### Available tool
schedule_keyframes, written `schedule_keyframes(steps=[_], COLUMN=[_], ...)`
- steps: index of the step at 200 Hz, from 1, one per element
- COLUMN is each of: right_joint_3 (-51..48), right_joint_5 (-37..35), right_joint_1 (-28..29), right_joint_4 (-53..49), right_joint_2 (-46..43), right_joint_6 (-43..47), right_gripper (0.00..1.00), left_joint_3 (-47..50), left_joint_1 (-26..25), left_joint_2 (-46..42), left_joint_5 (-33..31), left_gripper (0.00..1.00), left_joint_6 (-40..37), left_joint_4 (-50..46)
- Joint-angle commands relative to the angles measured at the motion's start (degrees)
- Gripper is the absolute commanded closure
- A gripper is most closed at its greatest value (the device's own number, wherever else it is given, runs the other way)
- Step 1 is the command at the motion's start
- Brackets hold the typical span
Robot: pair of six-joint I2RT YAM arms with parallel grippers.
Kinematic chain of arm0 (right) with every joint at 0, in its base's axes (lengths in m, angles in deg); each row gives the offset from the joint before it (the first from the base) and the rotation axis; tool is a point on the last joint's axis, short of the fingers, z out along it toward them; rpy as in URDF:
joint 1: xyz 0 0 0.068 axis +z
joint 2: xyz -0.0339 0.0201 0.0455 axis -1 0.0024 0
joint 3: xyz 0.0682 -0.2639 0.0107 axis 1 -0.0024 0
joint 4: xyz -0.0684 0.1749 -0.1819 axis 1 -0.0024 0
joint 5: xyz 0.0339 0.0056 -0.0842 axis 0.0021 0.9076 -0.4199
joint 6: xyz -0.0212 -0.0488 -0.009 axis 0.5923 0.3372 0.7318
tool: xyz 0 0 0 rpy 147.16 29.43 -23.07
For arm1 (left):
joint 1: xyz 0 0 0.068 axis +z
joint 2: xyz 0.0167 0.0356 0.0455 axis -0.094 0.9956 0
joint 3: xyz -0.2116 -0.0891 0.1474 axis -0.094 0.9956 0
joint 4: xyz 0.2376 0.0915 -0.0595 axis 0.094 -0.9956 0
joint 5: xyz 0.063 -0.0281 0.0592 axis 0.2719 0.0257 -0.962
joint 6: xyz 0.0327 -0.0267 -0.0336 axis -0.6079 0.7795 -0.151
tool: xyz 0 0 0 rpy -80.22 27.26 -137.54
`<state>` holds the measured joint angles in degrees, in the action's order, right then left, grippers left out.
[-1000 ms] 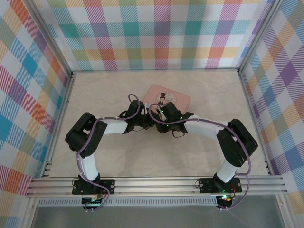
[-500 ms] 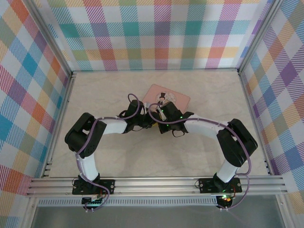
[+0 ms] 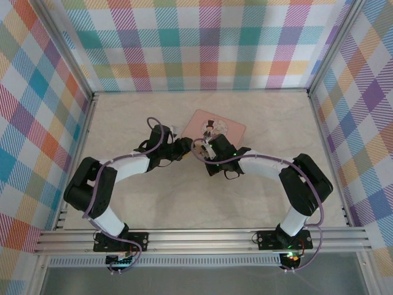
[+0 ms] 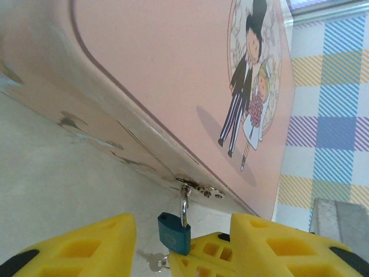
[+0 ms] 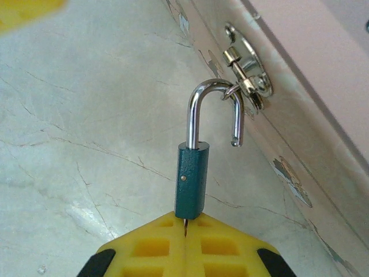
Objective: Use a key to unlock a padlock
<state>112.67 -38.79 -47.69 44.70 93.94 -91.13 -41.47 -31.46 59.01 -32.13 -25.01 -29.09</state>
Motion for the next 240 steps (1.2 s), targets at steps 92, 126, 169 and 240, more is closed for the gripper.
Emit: schedule_keyframes(steps=[92,126,169,240], right_joint_3=[2.68,1.78,0.64,0.20], right_joint_5=[-0.24,-0.05,-0.07,-1.07], right_joint_1=[-0.03,-0.07,-0.03,0.34], right_joint_4=[-4.37,-3.73,-3.13,-4.02], right_joint_2=[2.30,1.23,0.45,-1.12], right_joint_6=[4.23,4.32,5.02,8.39], right_gripper=[1.00,1.00,1.00,1.00], left_joint_3=[-10.09,-12.28,-15.81,-21.66], left_joint_1=[7.03,7.34,7.42,7.43], left_joint_2=[0.28,3.20,7.14,13.54], left_joint_5=[-6.95,-7.25,-6.72,-3.77], left_gripper=[0.50,0.49,0.49,0.49], left_joint_6=[-6.79,-9.12,-10.08,-10.78], left_joint_4=[-8.52,-10.00,-9.97,-10.48])
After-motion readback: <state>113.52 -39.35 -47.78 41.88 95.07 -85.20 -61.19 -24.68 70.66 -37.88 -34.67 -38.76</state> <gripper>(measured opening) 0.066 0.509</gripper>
